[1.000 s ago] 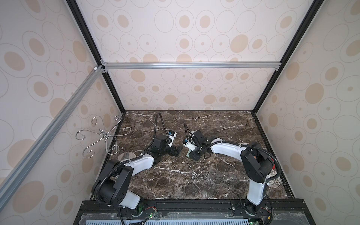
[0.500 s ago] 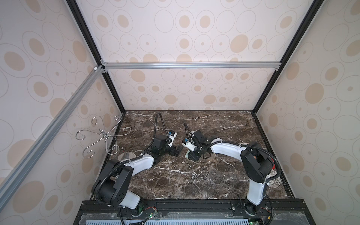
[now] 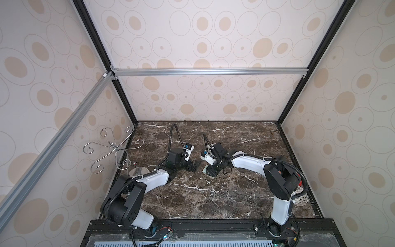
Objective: Take the rings out of the lift-off lid box
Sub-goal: Close the lid on the jewelry box.
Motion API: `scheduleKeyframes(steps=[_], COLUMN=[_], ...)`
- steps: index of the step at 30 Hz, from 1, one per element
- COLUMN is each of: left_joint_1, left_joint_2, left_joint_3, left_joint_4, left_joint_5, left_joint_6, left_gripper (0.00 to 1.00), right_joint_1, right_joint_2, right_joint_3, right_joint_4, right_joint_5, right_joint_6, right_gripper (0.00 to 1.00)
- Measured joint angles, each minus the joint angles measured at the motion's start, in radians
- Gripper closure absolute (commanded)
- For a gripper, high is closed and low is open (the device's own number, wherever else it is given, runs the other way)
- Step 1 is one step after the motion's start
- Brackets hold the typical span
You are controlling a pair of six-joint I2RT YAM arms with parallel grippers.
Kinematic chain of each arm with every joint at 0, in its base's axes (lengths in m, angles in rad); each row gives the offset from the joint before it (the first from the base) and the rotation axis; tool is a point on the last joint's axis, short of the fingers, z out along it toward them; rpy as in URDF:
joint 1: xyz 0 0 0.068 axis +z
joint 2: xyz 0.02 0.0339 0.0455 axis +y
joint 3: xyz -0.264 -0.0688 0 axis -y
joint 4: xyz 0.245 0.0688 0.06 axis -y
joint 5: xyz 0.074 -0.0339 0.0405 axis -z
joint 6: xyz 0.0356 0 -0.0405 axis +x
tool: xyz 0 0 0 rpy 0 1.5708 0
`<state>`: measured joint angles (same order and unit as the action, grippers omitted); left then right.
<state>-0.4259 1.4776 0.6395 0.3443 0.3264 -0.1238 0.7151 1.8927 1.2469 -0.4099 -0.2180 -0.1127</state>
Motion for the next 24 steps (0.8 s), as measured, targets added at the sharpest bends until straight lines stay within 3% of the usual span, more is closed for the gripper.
scheduleKeyframes(steps=[24], left_joint_1=[0.000], left_joint_2=[0.002], left_joint_3=[0.000], left_joint_4=[0.006], left_joint_5=[0.013], left_joint_6=[-0.010], left_gripper=[0.00], right_joint_1=[-0.028], right_joint_2=[0.009], right_joint_3=[-0.037], right_joint_4=[0.070], right_joint_5=[-0.082], right_joint_6=[0.064], right_gripper=[0.49])
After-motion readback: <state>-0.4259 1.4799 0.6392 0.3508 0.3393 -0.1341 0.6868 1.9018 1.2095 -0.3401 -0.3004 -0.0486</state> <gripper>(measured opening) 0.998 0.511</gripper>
